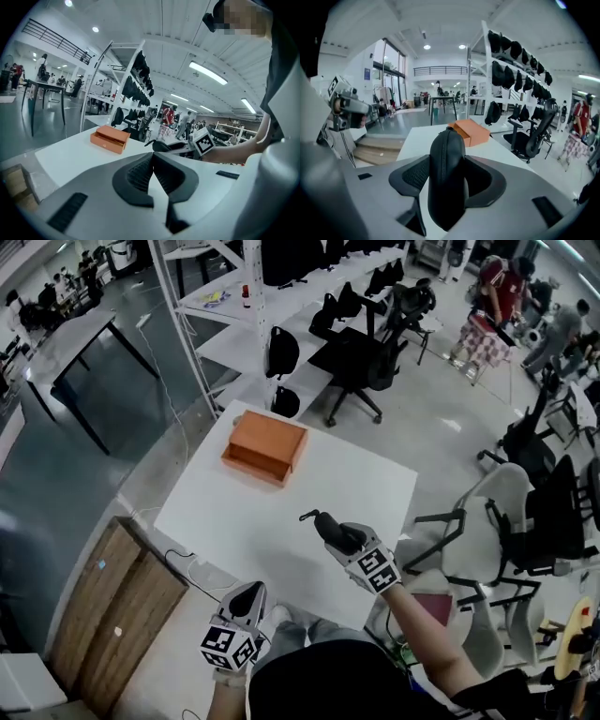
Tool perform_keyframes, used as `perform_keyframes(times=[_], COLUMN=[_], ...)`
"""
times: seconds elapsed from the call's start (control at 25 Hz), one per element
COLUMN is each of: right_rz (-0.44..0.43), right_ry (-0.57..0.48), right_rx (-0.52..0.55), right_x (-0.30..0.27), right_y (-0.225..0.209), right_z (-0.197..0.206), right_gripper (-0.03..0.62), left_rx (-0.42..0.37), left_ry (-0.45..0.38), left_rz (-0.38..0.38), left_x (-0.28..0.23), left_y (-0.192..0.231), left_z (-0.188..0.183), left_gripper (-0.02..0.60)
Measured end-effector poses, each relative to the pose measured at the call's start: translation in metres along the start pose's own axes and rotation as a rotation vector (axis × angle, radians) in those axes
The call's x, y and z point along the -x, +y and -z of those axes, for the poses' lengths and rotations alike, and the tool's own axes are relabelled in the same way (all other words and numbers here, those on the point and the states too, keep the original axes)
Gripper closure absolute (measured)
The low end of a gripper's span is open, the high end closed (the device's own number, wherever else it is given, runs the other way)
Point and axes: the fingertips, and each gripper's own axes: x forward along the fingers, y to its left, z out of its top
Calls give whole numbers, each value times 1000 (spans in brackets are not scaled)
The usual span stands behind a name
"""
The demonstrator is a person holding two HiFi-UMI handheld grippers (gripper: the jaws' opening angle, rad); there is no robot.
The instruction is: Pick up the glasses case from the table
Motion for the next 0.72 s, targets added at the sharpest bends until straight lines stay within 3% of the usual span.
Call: perform_keyframes(times=[0.4,0.72], right_rz=[135,272], right_ry=[-257,-380], right_rx=[-215,-329], right_x=[125,195], right_y=[-11,-16], right_z=[-28,-25], right_gripper=[344,342], left_rx=[-113,-178], left_ry=[-23,-27], left_rz=[228,364], left_x=[-69,-97], left_y=[-54,-85], left_z=[-43,-63], left_gripper=[563,563])
